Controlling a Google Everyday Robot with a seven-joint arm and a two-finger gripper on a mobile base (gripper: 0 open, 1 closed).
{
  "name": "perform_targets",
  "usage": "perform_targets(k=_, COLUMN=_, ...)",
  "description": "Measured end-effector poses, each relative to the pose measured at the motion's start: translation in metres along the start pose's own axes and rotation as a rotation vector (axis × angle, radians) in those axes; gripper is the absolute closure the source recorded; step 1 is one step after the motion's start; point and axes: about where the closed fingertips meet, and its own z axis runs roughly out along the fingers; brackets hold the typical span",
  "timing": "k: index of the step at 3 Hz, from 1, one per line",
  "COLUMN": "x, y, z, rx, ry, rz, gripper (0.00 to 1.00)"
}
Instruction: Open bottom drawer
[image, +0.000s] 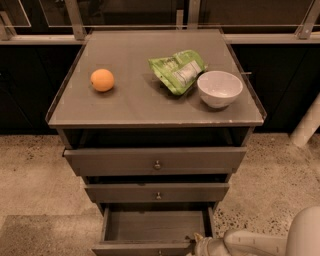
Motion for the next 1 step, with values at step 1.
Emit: perform_targets(k=1, x=0.0000, y=0.0000, z=0.0000, rx=0.000, ry=0.000, rz=0.000, gripper=0.00)
